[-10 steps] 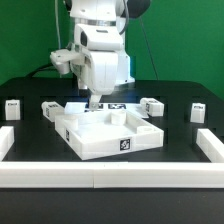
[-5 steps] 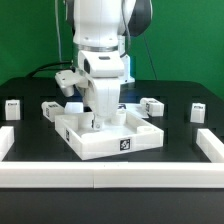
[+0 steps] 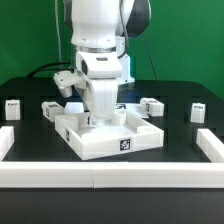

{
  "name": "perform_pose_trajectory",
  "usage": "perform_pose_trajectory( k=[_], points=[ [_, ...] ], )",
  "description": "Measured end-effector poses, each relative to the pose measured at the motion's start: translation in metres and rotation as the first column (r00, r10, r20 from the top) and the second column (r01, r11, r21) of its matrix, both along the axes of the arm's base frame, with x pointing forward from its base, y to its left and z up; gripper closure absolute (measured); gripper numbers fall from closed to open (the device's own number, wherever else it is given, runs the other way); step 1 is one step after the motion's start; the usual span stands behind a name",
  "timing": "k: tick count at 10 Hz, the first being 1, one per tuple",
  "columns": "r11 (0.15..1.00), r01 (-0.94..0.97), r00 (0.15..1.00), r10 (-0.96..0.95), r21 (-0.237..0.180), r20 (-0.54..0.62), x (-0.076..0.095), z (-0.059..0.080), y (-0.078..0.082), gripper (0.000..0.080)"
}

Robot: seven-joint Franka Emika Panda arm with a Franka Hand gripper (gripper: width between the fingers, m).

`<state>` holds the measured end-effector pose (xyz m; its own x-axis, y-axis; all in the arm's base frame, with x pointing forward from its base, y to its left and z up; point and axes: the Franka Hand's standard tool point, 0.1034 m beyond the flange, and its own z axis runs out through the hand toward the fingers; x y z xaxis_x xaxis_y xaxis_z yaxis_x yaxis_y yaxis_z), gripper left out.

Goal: Assemble square table

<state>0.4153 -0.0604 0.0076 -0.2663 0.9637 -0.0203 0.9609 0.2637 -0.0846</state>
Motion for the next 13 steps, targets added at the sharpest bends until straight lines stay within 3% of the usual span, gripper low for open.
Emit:
perform_pose_trajectory(
  k=[1, 2, 9, 11, 13],
  points=[
    [1.0, 0.0, 1.0, 0.0, 0.0, 0.0, 0.0, 0.0, 0.0, 0.0633],
    [1.0, 0.001, 1.0, -0.001, 0.0, 0.007, 0.002, 0.001, 0.0, 0.0737],
    [1.0, 0.007, 1.0, -0.007, 0.0, 0.011, 0.004, 0.002, 0.002, 0.0736],
    [0.994, 0.106, 0.994, -0.106, -0.001, 0.023, 0.024, 0.003, 0.033, 0.0736],
    [0.988, 0.155, 0.988, -0.155, -0.012, 0.016, 0.062, 0.008, 0.057, 0.0736]
  ],
)
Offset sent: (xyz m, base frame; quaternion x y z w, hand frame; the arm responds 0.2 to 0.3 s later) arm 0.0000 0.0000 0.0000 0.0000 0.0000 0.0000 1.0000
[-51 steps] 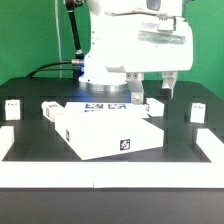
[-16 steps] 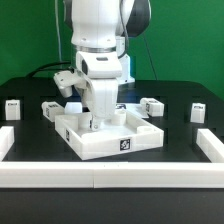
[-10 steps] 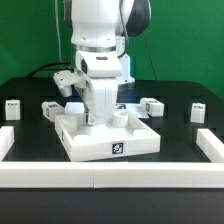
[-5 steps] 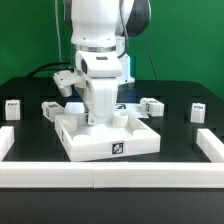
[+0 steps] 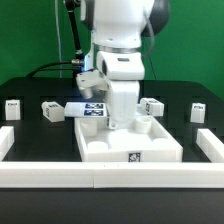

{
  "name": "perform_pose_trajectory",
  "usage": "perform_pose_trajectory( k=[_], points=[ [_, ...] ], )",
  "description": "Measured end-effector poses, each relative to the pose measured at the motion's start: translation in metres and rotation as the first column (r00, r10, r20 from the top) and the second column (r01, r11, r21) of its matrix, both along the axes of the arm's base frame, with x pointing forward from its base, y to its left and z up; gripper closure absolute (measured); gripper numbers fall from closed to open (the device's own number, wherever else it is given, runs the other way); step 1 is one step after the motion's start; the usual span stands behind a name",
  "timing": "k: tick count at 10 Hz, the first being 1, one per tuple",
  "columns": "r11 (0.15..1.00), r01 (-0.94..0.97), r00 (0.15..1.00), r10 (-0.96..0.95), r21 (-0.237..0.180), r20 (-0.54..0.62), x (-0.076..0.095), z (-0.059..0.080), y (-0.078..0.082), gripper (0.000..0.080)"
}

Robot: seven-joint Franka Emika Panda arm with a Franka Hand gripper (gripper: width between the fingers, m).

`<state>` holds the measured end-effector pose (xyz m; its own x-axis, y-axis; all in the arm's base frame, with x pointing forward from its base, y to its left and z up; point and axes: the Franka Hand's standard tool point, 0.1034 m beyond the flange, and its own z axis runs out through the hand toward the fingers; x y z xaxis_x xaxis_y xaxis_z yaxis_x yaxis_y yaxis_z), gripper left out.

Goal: Assemble square table

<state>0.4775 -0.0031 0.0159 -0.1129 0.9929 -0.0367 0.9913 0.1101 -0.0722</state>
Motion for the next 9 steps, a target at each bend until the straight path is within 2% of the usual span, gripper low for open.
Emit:
perform_pose_trajectory(
  k=[1, 4, 7, 9],
  points=[
    [1.0, 0.018, 1.0, -0.018, -0.002, -0.003, 0.012, 0.0, 0.009, 0.0739],
    [0.995, 0.101, 0.993, -0.102, -0.025, -0.052, 0.017, -0.002, 0.024, 0.0735],
    [0.992, 0.114, 0.988, -0.118, -0.048, -0.099, 0.017, 0.0, 0.029, 0.0733],
    [0.992, 0.117, 0.987, -0.121, -0.046, -0.103, 0.016, 0.005, 0.024, 0.0731]
  ],
)
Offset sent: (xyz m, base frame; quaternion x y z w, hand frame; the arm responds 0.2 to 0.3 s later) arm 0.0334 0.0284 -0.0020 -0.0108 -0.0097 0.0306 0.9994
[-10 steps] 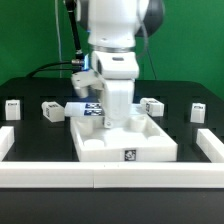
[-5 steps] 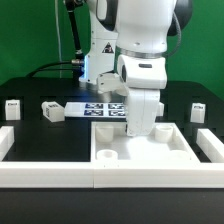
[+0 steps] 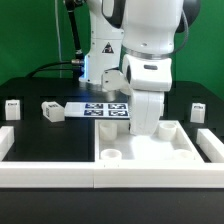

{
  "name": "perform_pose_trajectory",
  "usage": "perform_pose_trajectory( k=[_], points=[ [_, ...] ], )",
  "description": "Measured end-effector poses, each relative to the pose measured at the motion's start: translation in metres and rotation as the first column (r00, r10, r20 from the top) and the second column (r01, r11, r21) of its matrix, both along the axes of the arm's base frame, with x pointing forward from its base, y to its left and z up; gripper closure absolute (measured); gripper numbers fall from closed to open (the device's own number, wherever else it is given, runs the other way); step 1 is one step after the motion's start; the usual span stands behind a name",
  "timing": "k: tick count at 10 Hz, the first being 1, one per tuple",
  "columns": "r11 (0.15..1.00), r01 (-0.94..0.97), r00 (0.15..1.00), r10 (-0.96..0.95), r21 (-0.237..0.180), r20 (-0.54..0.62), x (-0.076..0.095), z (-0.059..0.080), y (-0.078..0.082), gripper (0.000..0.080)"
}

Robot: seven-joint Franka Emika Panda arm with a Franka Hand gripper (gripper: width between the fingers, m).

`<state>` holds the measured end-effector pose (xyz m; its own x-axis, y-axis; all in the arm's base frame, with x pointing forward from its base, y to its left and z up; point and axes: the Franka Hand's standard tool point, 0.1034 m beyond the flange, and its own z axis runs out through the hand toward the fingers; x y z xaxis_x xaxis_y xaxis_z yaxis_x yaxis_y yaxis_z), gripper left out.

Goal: Assemble square table

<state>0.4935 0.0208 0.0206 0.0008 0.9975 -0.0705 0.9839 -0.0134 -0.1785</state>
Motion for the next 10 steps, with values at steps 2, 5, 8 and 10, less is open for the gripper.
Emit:
perform_pose_trajectory(
  k=[2, 5, 8, 10],
  points=[
    [1.0, -0.013, 1.0, 0.013, -0.001, 0.01, -0.006, 0.001, -0.012, 0.0731],
    [1.0, -0.01, 1.0, 0.01, -0.002, 0.009, -0.007, 0.001, -0.011, 0.0731],
    [1.0, -0.006, 1.0, 0.006, 0.012, 0.02, 0.001, -0.006, 0.021, 0.0731],
    [1.0, -0.007, 1.0, 0.006, 0.019, 0.02, 0.001, -0.009, 0.025, 0.0731]
  ],
)
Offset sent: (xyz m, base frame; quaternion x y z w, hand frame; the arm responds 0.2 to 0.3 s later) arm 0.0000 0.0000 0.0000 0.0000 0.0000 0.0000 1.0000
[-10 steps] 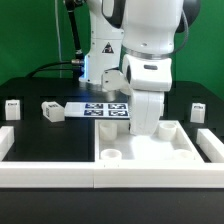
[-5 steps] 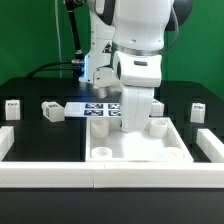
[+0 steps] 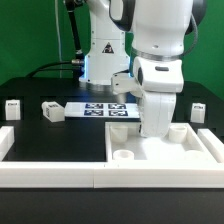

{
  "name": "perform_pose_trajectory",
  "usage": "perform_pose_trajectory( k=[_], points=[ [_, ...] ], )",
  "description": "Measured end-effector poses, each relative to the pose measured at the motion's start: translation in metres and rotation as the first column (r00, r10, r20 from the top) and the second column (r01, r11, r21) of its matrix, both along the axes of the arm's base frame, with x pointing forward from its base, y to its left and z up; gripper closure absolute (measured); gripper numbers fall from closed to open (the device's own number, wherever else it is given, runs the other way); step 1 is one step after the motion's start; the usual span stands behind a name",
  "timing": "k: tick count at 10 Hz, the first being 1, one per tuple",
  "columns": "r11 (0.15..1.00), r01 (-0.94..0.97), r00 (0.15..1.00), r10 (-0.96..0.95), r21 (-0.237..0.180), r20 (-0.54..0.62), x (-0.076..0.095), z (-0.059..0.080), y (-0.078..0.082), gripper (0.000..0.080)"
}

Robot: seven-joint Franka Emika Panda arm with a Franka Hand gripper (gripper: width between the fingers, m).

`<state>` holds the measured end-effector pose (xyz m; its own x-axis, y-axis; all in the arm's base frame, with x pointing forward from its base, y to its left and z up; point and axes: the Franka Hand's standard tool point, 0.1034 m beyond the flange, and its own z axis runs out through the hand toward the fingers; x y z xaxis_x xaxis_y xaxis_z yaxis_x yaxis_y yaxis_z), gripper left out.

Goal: Assemble square table

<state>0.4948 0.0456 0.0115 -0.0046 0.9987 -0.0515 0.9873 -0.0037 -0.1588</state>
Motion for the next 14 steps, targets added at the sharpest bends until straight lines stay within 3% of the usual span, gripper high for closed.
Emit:
perform_pose_trajectory(
  k=[3, 4, 5, 8, 9, 10, 14],
  points=[
    [1.0, 0.006, 1.0, -0.006, 0.0, 0.0, -0.0002, 0.0001, 0.0, 0.0727],
    [1.0, 0.006, 1.0, -0.006, 0.0, -0.002, -0.0008, -0.0004, 0.0, 0.0671],
    [1.0, 0.006, 1.0, -0.006, 0.0, -0.002, -0.0009, -0.0007, -0.0002, 0.0671],
    [1.0, 0.006, 1.0, -0.006, 0.0, -0.003, -0.001, -0.0009, -0.0003, 0.0216],
    [1.0, 0.006, 1.0, -0.006, 0.0, -0.002, -0.0008, -0.0007, -0.0003, 0.0216],
    [1.0, 0.006, 1.0, -0.006, 0.0, -0.002, -0.0005, -0.0005, -0.0003, 0.0161],
    [1.0, 0.006, 1.0, -0.006, 0.0, -0.001, -0.0003, -0.0003, -0.0003, 0.0151]
  ],
)
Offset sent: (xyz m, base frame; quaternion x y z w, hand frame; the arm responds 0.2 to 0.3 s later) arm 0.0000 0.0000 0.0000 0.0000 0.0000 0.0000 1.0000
